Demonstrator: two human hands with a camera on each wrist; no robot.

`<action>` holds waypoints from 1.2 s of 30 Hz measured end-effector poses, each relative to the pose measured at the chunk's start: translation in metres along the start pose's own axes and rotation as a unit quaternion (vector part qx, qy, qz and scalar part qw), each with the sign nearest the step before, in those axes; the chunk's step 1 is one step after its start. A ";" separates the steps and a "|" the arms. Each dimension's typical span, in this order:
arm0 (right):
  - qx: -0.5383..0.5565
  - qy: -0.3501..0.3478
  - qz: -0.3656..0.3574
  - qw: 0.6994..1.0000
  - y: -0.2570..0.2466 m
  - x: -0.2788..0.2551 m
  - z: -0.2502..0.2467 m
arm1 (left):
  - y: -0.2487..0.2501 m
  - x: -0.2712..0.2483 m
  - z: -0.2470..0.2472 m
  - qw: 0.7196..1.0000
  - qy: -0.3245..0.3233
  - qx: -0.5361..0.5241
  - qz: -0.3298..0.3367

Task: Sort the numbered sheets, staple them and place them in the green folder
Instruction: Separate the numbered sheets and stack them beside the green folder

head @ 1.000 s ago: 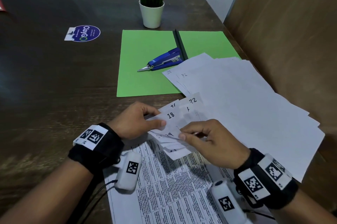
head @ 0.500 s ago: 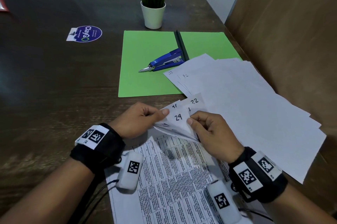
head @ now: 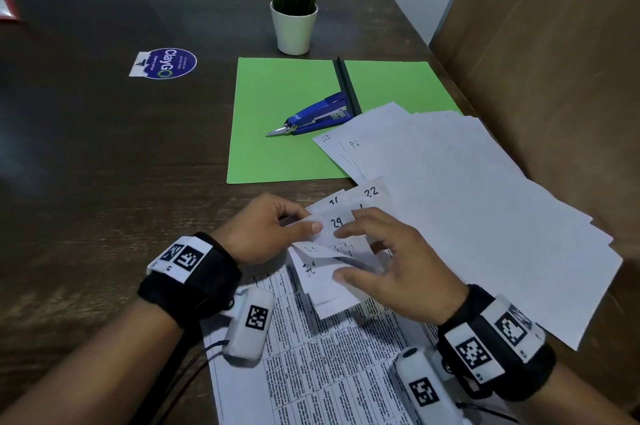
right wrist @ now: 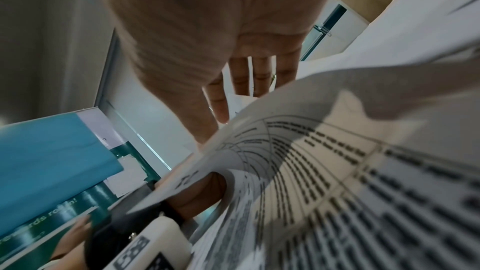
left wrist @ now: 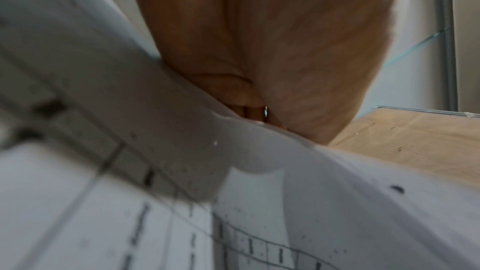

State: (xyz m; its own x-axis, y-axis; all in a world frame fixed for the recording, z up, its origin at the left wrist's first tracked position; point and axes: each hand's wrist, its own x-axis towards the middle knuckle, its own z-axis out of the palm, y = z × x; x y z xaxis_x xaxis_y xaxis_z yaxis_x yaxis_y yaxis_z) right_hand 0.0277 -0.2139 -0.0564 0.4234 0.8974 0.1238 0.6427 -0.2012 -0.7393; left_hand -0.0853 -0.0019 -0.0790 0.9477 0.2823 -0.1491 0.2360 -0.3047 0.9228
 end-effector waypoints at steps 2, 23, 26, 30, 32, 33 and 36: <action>-0.012 -0.004 -0.010 1.000 0.000 0.000 0.000 | 0.000 0.000 0.000 1.000 0.000 0.003 0.003; 0.035 0.031 0.166 0.985 0.017 0.019 0.017 | 0.002 -0.001 -0.001 0.999 -0.023 0.010 -0.022; 0.087 0.050 0.170 0.980 0.016 0.018 0.017 | 0.003 -0.001 0.001 1.000 -0.010 0.006 -0.009; 0.168 0.038 0.109 0.979 0.013 0.007 0.010 | -0.003 0.001 -0.001 1.000 -0.004 0.017 0.000; 0.161 0.022 0.088 0.983 0.015 0.000 0.003 | -0.006 0.002 -0.002 1.000 -0.008 0.022 0.006; 0.148 0.014 0.082 0.985 0.016 -0.003 0.000 | -0.006 0.002 -0.001 1.000 -0.010 0.024 0.008; 0.121 -0.011 0.067 0.990 0.017 -0.008 -0.005 | -0.005 0.002 -0.001 1.000 -0.005 0.024 0.008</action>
State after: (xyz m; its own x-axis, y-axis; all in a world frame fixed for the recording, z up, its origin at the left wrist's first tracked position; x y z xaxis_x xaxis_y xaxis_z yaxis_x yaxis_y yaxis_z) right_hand 0.0381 -0.2264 -0.0668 0.4786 0.8780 0.0007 0.4082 -0.2218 -0.8855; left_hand -0.0848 0.0016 -0.0836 0.9534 0.2679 -0.1392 0.2312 -0.3515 0.9072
